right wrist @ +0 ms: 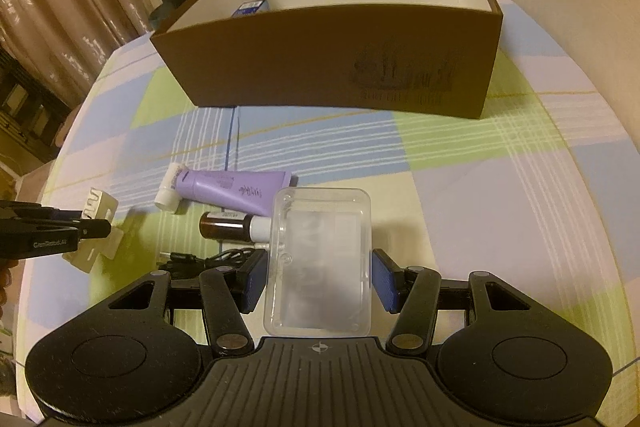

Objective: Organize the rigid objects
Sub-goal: 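Carry the blister tray and clear case over the brown box and lower them in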

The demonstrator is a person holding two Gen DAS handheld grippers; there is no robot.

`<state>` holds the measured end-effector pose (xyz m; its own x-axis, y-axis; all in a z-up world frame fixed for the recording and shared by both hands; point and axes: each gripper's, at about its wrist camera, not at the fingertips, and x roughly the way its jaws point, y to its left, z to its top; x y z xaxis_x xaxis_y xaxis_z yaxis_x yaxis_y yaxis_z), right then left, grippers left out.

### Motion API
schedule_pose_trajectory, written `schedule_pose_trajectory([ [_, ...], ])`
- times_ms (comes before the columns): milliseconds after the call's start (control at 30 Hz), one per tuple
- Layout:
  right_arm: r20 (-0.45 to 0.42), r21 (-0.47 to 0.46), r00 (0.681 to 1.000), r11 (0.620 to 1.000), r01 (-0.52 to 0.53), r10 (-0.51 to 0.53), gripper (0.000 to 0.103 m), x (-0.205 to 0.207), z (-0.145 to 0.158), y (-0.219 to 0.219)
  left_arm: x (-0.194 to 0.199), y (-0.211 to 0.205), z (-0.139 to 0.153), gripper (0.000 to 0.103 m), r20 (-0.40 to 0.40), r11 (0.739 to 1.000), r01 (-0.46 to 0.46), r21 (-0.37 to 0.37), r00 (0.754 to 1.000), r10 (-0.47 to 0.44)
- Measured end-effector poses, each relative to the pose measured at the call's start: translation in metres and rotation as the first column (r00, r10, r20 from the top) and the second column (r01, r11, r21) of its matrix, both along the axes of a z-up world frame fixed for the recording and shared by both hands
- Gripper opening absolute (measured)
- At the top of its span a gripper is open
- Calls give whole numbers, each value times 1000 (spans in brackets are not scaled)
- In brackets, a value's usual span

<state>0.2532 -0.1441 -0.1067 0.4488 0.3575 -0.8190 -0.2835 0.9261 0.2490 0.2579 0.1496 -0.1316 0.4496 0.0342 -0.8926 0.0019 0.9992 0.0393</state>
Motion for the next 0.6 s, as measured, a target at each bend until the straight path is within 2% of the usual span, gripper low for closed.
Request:
schedule_pose_trajectory([
  [267, 33, 20, 999, 1000, -6, 6, 55, 6, 12, -7, 1, -7, 27, 25, 57, 1000, 1, -5, 998, -1],
  [600, 103, 48, 995, 999, -12, 7, 55, 25, 36, -20, 14, -29, 63, 25, 144, 999, 48, 2, 988, -48],
])
